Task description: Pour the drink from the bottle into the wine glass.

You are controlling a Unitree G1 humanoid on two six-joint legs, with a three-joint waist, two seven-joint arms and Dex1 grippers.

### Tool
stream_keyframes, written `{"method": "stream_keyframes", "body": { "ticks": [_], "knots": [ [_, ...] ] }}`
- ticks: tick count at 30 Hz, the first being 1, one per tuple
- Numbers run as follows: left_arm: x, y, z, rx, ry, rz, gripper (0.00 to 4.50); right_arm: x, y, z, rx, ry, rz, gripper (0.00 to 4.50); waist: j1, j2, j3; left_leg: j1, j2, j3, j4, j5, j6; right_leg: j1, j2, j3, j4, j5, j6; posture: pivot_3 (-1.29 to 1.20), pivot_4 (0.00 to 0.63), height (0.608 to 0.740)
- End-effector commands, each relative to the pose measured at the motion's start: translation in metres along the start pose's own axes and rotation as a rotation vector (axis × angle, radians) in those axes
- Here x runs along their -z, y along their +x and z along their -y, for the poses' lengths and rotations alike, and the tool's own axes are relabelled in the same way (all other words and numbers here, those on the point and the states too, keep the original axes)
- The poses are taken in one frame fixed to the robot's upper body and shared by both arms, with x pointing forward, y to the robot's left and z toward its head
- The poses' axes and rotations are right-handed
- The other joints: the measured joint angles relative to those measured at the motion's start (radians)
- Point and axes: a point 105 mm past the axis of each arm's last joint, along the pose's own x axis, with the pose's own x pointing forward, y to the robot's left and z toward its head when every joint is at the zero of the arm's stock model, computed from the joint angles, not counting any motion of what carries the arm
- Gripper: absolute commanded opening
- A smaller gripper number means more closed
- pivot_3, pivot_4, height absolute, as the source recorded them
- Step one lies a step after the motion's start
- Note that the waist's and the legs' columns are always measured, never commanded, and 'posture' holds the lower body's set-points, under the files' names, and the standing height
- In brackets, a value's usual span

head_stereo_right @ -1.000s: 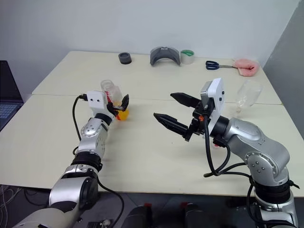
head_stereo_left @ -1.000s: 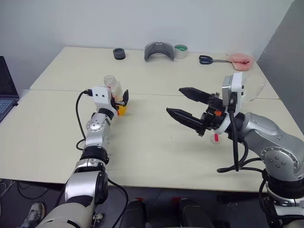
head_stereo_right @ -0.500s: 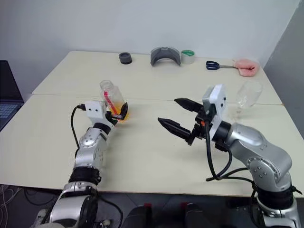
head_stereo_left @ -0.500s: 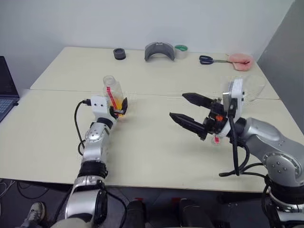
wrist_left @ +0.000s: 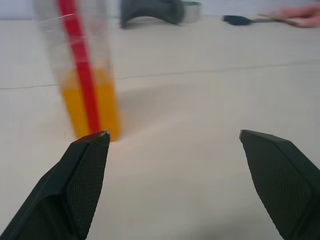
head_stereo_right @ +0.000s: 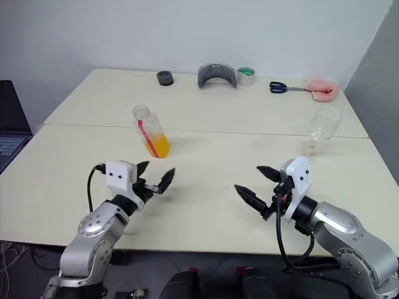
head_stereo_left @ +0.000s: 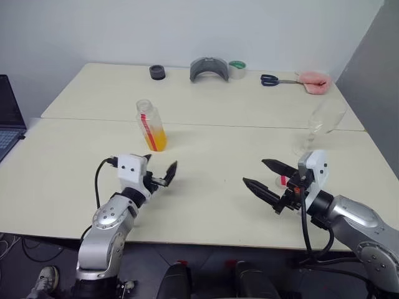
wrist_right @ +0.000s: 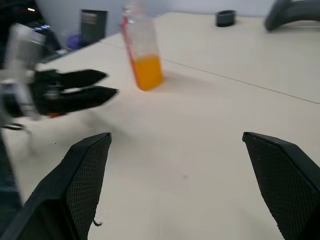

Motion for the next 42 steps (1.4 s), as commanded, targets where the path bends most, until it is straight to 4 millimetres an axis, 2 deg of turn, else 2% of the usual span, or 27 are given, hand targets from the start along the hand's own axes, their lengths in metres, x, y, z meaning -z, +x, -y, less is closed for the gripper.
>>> {"method": "stream_keyframes", "body": {
  "ticks": [1, 5, 8, 13, 16, 26, 31, 42],
  "knots": [
    [-0.025, -0.005, 0.039, 0.268, 0.012, 0.046, 4.47, 0.006, -0.003, 0.028, 0.193, -0.054, -0.007, 4.50, 0.000, 0.000, 0.000, 0.000, 0.000, 0.000, 0.000, 0.000, 0.000, 0.000, 0.000, 0.000, 0.000, 0.000, 0.000, 0.00, 0.150, 0.740],
    [-0.043, -0.006, 0.055, 0.469, 0.023, 0.052, 4.47, 0.016, 0.001, 0.066, 0.389, -0.078, -0.027, 4.50, 0.000, 0.000, 0.000, 0.000, 0.000, 0.001, 0.000, 0.000, 0.000, 0.000, 0.001, 0.001, 0.000, 0.000, 0.000, 0.00, 0.150, 0.740],
    [-0.045, -0.007, 0.061, 0.578, 0.069, 0.032, 4.47, 0.020, 0.007, 0.086, 0.459, -0.102, -0.041, 4.50, -0.004, 0.001, 0.000, 0.001, 0.000, 0.002, 0.000, 0.000, 0.000, 0.000, 0.001, 0.002, 0.000, 0.000, 0.000, 0.00, 0.150, 0.740],
    [-0.038, -0.004, 0.052, 0.605, 0.110, 0.012, 4.47, 0.020, 0.009, 0.115, 0.552, -0.091, -0.017, 4.50, -0.004, 0.001, 0.000, 0.000, 0.000, 0.002, -0.001, 0.000, 0.000, -0.001, 0.001, 0.001, 0.000, 0.000, -0.003, 0.00, 0.150, 0.740],
    [-0.042, -0.001, 0.054, 0.618, 0.113, 0.032, 4.47, 0.021, 0.008, 0.128, 0.585, -0.119, -0.022, 4.50, -0.001, 0.001, 0.000, 0.000, 0.000, 0.002, -0.001, 0.000, 0.000, -0.001, 0.001, 0.001, -0.001, 0.001, -0.003, 0.00, 0.150, 0.740],
    [-0.052, 0.004, 0.061, 0.649, 0.112, 0.057, 4.47, 0.019, 0.010, 0.163, 0.655, -0.132, -0.016, 4.50, -0.002, 0.002, 0.000, 0.000, 0.000, 0.002, -0.001, 0.000, 0.000, -0.001, 0.001, 0.002, -0.001, 0.001, -0.003, 0.00, 0.150, 0.740],
    [-0.057, 0.009, 0.062, 0.665, 0.121, 0.069, 4.47, 0.016, 0.020, 0.173, 0.655, -0.127, 0.017, 4.50, -0.002, 0.002, 0.001, 0.000, 0.000, 0.002, -0.001, 0.000, 0.000, -0.001, 0.001, 0.002, -0.001, 0.001, -0.003, 0.00, 0.150, 0.740],
    [-0.060, 0.014, 0.058, 0.670, 0.133, 0.079, 4.47, 0.010, 0.024, 0.198, 0.696, -0.121, 0.049, 4.50, -0.004, 0.002, 0.001, 0.000, 0.000, 0.002, -0.001, 0.000, 0.000, -0.001, 0.000, 0.002, -0.001, 0.001, -0.003, 0.00, 0.150, 0.740]
  ]
}}
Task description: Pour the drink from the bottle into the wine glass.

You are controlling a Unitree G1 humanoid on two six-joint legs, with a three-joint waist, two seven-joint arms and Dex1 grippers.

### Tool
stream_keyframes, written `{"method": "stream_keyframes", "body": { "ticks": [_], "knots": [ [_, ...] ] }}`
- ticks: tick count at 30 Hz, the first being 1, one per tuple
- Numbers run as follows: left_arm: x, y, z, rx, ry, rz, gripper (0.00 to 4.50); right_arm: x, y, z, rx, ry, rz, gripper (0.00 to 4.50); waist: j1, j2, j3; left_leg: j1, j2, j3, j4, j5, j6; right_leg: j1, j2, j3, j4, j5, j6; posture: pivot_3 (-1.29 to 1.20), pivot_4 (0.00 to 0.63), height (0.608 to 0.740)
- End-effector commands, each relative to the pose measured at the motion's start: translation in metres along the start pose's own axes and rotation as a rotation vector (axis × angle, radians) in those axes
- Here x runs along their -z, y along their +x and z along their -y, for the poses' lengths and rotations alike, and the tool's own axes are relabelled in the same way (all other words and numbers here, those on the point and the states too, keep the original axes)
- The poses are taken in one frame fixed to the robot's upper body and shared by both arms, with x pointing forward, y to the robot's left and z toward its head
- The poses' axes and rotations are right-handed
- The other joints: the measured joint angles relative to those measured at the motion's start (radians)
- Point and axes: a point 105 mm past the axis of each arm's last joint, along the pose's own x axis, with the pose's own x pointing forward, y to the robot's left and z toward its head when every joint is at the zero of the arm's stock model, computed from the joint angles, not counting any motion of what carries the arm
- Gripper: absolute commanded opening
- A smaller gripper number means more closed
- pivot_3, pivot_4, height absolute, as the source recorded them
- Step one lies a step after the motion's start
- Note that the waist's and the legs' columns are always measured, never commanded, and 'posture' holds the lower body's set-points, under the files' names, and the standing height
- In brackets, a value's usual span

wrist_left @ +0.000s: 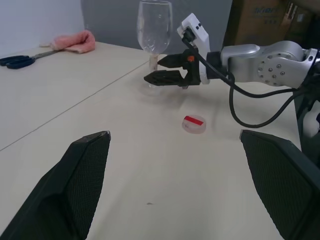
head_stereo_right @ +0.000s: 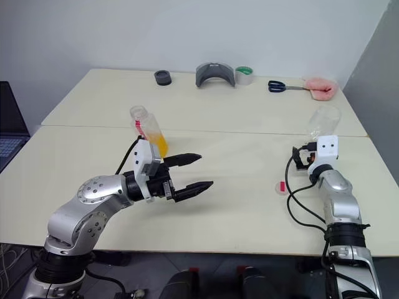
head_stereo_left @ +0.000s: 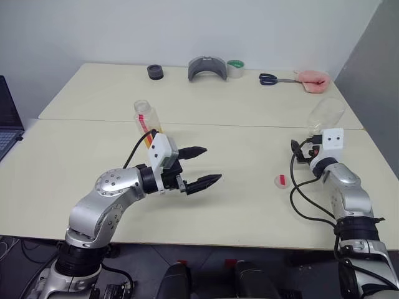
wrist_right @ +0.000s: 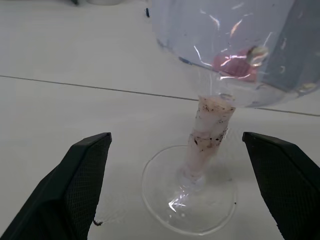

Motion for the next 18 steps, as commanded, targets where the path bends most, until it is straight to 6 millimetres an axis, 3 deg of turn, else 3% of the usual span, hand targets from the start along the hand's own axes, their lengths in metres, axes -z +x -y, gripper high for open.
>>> {"method": "stream_keyframes", "body": {
  "ticks": [1, 5, 7, 9, 18],
  "knots": [
    [-0.010, 0.000, -0.001, 0.008, 0.045, 0.023, 4.47, -0.022, 0.004, 0.013, 0.040, -0.004, 0.086, 4.50, 0.000, 0.000, 0.000, 0.000, 0.000, 0.000, 0.000, 0.000, 0.000, 0.000, 0.000, 0.000, 0.000, 0.000, 0.000, 0.00, 0.150, 0.740],
    [-0.012, 0.002, -0.003, 0.002, 0.053, 0.025, 4.47, -0.024, 0.011, 0.017, 0.064, 0.042, 0.106, 4.50, -0.001, 0.000, 0.000, 0.000, 0.000, 0.000, 0.000, 0.000, 0.000, 0.000, 0.000, 0.000, 0.000, 0.000, 0.000, 0.00, 0.150, 0.740],
    [-0.012, 0.002, -0.003, -0.001, 0.055, 0.022, 4.50, -0.024, 0.013, 0.018, 0.074, 0.053, 0.107, 4.12, -0.001, 0.000, 0.000, 0.000, 0.000, 0.000, 0.000, 0.000, 0.000, 0.000, 0.000, 0.000, 0.000, 0.000, 0.000, 0.00, 0.150, 0.740],
    [-0.013, 0.001, -0.004, -0.004, 0.058, 0.020, 4.50, -0.024, 0.014, 0.019, 0.078, 0.066, 0.114, 3.59, -0.002, 0.000, 0.000, 0.000, 0.000, 0.000, 0.000, 0.000, 0.000, 0.000, 0.000, 0.000, 0.000, 0.000, 0.000, 0.00, 0.150, 0.740],
    [-0.013, 0.000, -0.005, -0.013, 0.061, 0.017, 4.50, -0.028, 0.015, 0.014, 0.064, 0.109, 0.149, 0.45, -0.004, 0.001, 0.000, 0.000, 0.000, 0.000, 0.000, 0.000, 0.000, 0.000, 0.000, 0.000, 0.000, 0.000, 0.000, 0.00, 0.150, 0.740]
  ]
}}
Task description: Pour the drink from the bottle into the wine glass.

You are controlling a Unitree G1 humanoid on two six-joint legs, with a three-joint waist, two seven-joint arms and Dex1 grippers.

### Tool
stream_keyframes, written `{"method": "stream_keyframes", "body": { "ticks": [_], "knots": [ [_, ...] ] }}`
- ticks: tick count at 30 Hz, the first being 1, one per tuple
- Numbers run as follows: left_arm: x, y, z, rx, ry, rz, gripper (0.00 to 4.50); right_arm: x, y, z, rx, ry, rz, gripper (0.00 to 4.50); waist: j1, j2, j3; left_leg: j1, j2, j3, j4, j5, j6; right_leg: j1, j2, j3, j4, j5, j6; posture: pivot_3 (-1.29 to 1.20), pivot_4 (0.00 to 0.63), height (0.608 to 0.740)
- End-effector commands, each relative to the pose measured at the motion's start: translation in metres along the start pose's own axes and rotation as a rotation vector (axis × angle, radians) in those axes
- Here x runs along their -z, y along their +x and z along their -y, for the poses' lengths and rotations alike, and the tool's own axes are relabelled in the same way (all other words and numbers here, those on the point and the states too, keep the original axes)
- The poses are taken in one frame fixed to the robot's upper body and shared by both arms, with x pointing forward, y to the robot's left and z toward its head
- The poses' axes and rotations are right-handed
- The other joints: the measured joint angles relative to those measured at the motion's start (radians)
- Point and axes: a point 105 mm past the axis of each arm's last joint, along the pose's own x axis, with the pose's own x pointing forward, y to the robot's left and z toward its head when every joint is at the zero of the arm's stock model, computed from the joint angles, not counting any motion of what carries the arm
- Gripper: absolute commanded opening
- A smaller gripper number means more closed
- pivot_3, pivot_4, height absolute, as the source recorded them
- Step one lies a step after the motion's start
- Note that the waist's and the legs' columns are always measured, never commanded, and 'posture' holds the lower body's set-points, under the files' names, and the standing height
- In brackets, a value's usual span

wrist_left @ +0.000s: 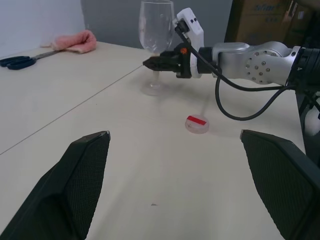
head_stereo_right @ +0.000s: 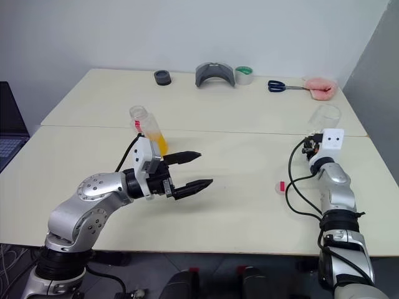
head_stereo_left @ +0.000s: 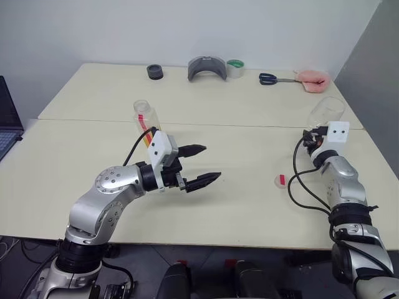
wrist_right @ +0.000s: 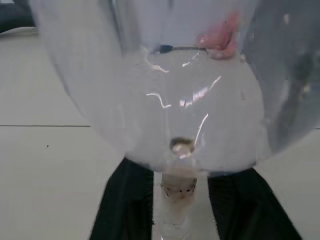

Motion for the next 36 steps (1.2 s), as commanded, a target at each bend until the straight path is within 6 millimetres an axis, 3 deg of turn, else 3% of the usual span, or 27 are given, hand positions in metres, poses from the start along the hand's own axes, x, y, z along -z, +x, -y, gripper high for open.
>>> {"method": "stream_keyframes", "body": {
  "ticks": [1, 5, 10, 14, 20, 26, 34, 36],
  "knots": [
    [-0.011, -0.001, 0.000, -0.001, 0.053, 0.021, 4.50, -0.022, 0.002, -0.001, -0.011, 0.013, 0.082, 0.27, 0.000, 0.000, 0.000, 0.000, 0.000, 0.000, 0.000, 0.000, 0.000, 0.000, 0.000, 0.000, 0.000, 0.000, 0.000, 0.00, 0.150, 0.740],
    [-0.010, -0.005, -0.001, 0.000, 0.054, 0.017, 4.50, -0.029, 0.003, -0.013, -0.077, -0.027, 0.104, 0.27, -0.001, 0.001, 0.000, 0.000, 0.000, 0.000, 0.000, 0.000, 0.000, 0.000, 0.000, 0.000, 0.000, 0.000, 0.000, 0.00, 0.150, 0.740],
    [-0.007, -0.025, -0.004, -0.099, 0.054, 0.007, 4.50, -0.054, 0.006, -0.085, -0.345, -0.033, 0.155, 0.27, -0.030, 0.002, 0.001, 0.000, 0.001, 0.000, 0.000, 0.000, 0.000, -0.001, 0.000, 0.001, 0.002, 0.000, 0.000, 0.00, 0.150, 0.740],
    [0.001, -0.056, -0.004, -0.373, 0.023, 0.016, 4.50, -0.064, 0.006, -0.149, -0.540, 0.012, 0.159, 0.27, -0.043, 0.003, 0.002, 0.001, 0.001, 0.000, 0.000, 0.000, 0.000, -0.002, 0.000, 0.000, 0.007, -0.001, -0.002, 0.00, 0.150, 0.740],
    [0.010, -0.091, 0.028, -0.586, 0.007, -0.027, 4.50, -0.049, 0.004, -0.218, -0.705, 0.028, 0.115, 0.27, -0.037, 0.002, 0.001, 0.001, 0.001, -0.002, 0.000, 0.000, 0.000, -0.002, -0.002, -0.001, 0.008, -0.002, -0.003, 0.00, 0.150, 0.740],
    [0.017, -0.110, 0.033, -0.742, -0.006, -0.057, 4.50, -0.030, 0.005, -0.249, -0.765, 0.038, 0.065, 0.27, -0.027, 0.001, 0.001, 0.002, -0.001, -0.001, 0.001, 0.000, 0.000, -0.001, -0.002, -0.001, 0.007, -0.002, -0.003, 0.00, 0.150, 0.740],
    [0.015, -0.106, 0.036, -0.774, 0.000, -0.035, 4.50, -0.013, 0.008, -0.256, -0.771, -0.034, 0.043, 0.27, -0.032, 0.001, 0.001, 0.002, 0.000, -0.001, 0.000, 0.000, 0.000, -0.001, -0.001, -0.001, 0.007, -0.002, -0.003, 0.00, 0.150, 0.740],
    [0.016, -0.106, 0.036, -0.781, -0.008, -0.031, 4.50, -0.010, 0.006, -0.258, -0.780, -0.032, 0.043, 0.99, -0.036, 0.001, 0.001, 0.002, 0.000, -0.001, 0.000, 0.000, 0.000, -0.001, -0.001, -0.001, 0.007, -0.002, -0.003, 0.00, 0.150, 0.740]
  ]
}}
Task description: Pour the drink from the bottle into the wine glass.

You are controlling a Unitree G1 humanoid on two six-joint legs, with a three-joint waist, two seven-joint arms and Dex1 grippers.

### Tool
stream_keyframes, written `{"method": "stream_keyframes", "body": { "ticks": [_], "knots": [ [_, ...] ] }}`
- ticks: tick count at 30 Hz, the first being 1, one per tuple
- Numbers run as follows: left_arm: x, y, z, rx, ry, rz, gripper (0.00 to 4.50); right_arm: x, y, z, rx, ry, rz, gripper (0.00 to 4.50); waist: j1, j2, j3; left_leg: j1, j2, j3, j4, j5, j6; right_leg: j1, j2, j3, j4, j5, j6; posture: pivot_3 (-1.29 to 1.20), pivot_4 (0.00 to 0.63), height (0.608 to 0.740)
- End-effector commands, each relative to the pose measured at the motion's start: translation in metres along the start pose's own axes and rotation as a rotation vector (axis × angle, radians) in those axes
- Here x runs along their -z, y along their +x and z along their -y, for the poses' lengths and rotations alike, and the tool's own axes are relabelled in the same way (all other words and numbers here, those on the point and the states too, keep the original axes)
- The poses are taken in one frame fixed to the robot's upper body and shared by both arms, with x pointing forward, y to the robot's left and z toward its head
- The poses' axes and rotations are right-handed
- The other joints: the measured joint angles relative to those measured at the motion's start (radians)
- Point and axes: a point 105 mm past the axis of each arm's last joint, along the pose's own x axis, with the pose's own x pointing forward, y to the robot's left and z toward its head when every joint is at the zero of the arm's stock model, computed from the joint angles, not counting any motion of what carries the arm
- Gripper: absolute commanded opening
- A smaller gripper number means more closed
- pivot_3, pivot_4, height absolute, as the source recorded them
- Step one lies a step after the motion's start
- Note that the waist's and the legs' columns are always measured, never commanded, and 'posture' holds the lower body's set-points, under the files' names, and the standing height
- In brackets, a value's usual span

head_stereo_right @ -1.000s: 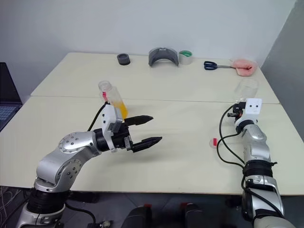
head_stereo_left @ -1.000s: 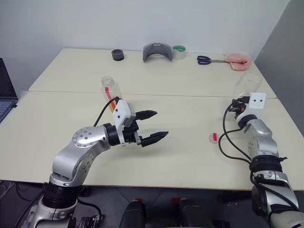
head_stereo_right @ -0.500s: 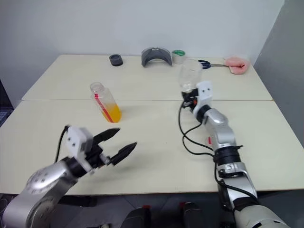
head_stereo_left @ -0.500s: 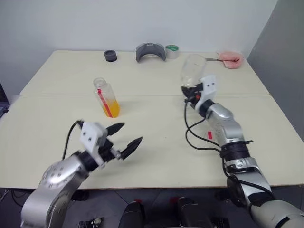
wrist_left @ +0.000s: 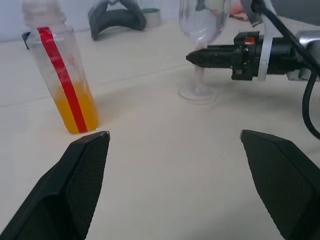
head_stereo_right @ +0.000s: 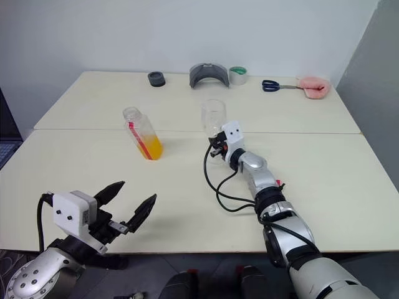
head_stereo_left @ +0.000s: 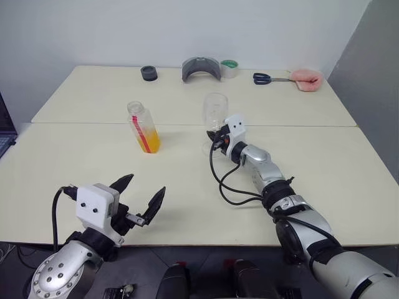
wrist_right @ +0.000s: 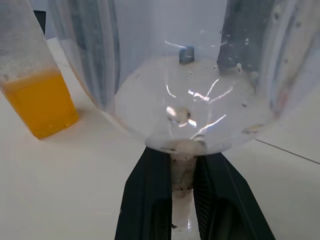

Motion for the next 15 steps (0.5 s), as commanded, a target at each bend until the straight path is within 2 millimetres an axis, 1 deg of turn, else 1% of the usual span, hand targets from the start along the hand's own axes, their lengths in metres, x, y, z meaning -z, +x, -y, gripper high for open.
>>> {"method": "stream_keyframes", "body": {
  "ticks": [1, 3, 4, 5, 8, 9, 10, 13, 15],
  "knots": [
    [-0.007, -0.002, 0.004, -0.015, 0.005, 0.040, 4.50, -0.007, 0.003, -0.005, -0.021, -0.017, 0.031, 1.23, -0.005, 0.000, 0.000, 0.000, 0.000, 0.000, 0.000, 0.000, 0.000, 0.000, 0.000, 0.000, 0.000, 0.000, 0.000, 0.00, 0.150, 0.740],
    [-0.004, -0.004, 0.003, -0.031, -0.018, 0.031, 4.50, -0.006, 0.002, -0.005, -0.023, -0.010, 0.035, 1.88, -0.007, 0.000, 0.000, 0.000, 0.000, 0.000, 0.000, 0.000, 0.000, 0.000, 0.000, 0.000, 0.000, 0.000, 0.000, 0.00, 0.150, 0.740],
    [-0.002, -0.004, 0.002, -0.033, -0.021, 0.029, 4.50, -0.006, 0.000, -0.005, -0.025, -0.008, 0.041, 2.31, -0.007, 0.000, 0.000, 0.000, 0.000, 0.000, 0.000, 0.000, 0.000, 0.000, 0.000, 0.000, 0.000, 0.000, 0.000, 0.00, 0.150, 0.740],
    [-0.002, -0.004, 0.001, -0.032, -0.020, 0.028, 4.50, -0.005, -0.001, -0.005, -0.027, -0.007, 0.046, 2.60, -0.008, 0.000, 0.000, 0.000, 0.000, 0.000, 0.000, 0.000, 0.000, 0.000, 0.000, 0.000, 0.000, 0.000, 0.000, 0.00, 0.150, 0.740],
    [0.002, -0.003, -0.005, -0.034, -0.014, 0.026, 4.50, -0.003, -0.007, -0.006, -0.040, 0.003, 0.060, 3.70, -0.007, 0.000, 0.000, 0.000, 0.000, 0.000, 0.000, 0.000, 0.000, 0.000, 0.000, 0.000, 0.000, 0.000, 0.000, 0.00, 0.150, 0.740],
    [0.002, -0.002, -0.007, -0.035, -0.010, 0.029, 4.50, -0.002, -0.010, -0.007, -0.044, 0.003, 0.061, 3.99, -0.007, 0.000, 0.000, 0.000, 0.000, 0.000, 0.000, 0.000, 0.000, 0.000, 0.000, 0.000, 0.000, 0.000, 0.000, 0.00, 0.150, 0.740],
    [0.003, -0.001, -0.010, -0.046, -0.012, 0.028, 4.50, 0.000, -0.015, -0.008, -0.058, 0.002, 0.062, 4.40, -0.007, 0.000, 0.000, 0.000, 0.000, 0.000, 0.000, 0.000, 0.000, 0.000, 0.000, 0.000, 0.000, 0.000, 0.000, 0.00, 0.150, 0.740],
    [0.008, 0.002, -0.024, -0.097, -0.010, 0.027, 4.50, 0.007, -0.039, -0.013, -0.113, -0.039, 0.058, 4.46, -0.002, 0.000, 0.000, 0.000, 0.000, 0.000, -0.001, 0.000, 0.000, 0.000, 0.000, 0.000, 0.000, 0.000, 0.000, 0.00, 0.150, 0.740],
    [0.010, 0.005, -0.032, -0.141, -0.019, 0.033, 4.50, 0.005, -0.058, -0.016, -0.140, -0.050, 0.062, 4.46, 0.003, 0.000, 0.000, 0.000, 0.000, -0.001, -0.001, 0.000, 0.000, 0.000, 0.000, -0.001, -0.001, 0.000, 0.000, 0.00, 0.150, 0.740]
  ]
}}
